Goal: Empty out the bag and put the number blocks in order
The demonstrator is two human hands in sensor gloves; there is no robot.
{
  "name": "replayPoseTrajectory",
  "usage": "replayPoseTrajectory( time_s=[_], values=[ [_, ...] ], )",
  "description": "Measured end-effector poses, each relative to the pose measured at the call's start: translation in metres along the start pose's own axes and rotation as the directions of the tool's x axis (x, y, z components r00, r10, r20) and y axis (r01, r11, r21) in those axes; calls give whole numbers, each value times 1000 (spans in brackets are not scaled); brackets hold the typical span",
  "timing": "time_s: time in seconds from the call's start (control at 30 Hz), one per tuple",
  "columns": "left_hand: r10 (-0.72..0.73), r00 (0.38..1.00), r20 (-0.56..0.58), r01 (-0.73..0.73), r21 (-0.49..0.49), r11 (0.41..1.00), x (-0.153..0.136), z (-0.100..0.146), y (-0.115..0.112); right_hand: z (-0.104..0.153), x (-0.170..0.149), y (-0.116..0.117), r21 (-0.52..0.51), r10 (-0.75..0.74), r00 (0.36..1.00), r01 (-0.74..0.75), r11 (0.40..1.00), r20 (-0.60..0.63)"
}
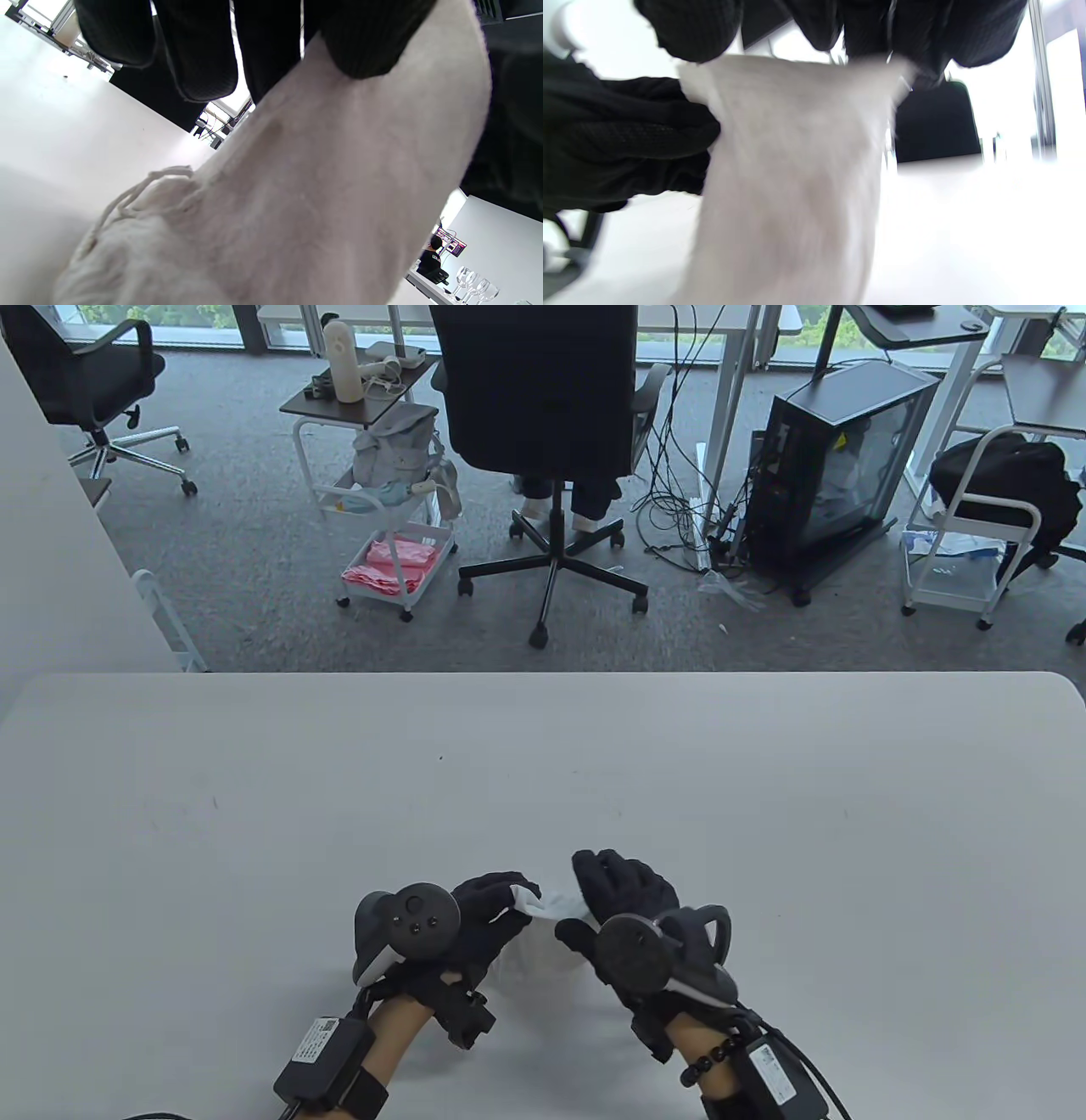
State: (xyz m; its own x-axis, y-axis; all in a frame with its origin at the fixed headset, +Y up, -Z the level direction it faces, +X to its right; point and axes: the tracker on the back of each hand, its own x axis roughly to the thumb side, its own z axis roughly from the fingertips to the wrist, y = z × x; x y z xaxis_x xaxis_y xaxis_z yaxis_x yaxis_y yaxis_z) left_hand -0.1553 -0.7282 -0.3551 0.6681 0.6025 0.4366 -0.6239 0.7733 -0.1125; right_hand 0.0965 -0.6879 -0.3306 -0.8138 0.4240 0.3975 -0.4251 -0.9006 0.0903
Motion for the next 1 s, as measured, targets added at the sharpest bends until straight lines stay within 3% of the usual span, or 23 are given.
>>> replayPoseTrajectory(
  time_s=[0.07, 0.13, 0.3, 0.43, 0.53, 0.67, 0.77, 0.87, 1.0],
  values=[
    [-7, 1000, -6, 7, 12, 1000, 0, 0, 0, -1, -27, 6, 112, -250, 966, 256, 960, -71],
    [-10, 1000, 0, 10, 16, 1000, 0, 0, 0, -2, -47, 14, 78, -339, 937, 346, 935, -89],
    [-3, 1000, -7, 3, 25, 1000, -3, 0, 4, -6, -43, 11, -143, -263, 963, 253, 957, -58],
    [55, 998, -31, -51, 110, 993, -7, 2, 20, -2, -27, 0, -385, -340, 940, 320, 866, 15],
    [95, 995, -36, -89, 148, 985, -9, 3, 28, -3, -23, 0, -367, -399, 917, 379, 850, 21],
    [111, 993, -44, -103, 148, 984, -13, 4, 29, -10, -33, 15, -166, -419, 904, 402, 901, -85],
    [108, 994, -27, -104, 133, 986, -10, 3, 26, -18, -40, 26, -64, -434, 892, 430, 901, -122],
    [99, 995, 4, -99, 118, 988, -4, 2, 24, -27, -42, 34, -63, -500, 854, 497, 866, -140],
    [83, 996, 25, -85, 111, 990, 1, 2, 22, -30, -41, 35, -121, -489, 861, 475, 871, -142]
  ],
)
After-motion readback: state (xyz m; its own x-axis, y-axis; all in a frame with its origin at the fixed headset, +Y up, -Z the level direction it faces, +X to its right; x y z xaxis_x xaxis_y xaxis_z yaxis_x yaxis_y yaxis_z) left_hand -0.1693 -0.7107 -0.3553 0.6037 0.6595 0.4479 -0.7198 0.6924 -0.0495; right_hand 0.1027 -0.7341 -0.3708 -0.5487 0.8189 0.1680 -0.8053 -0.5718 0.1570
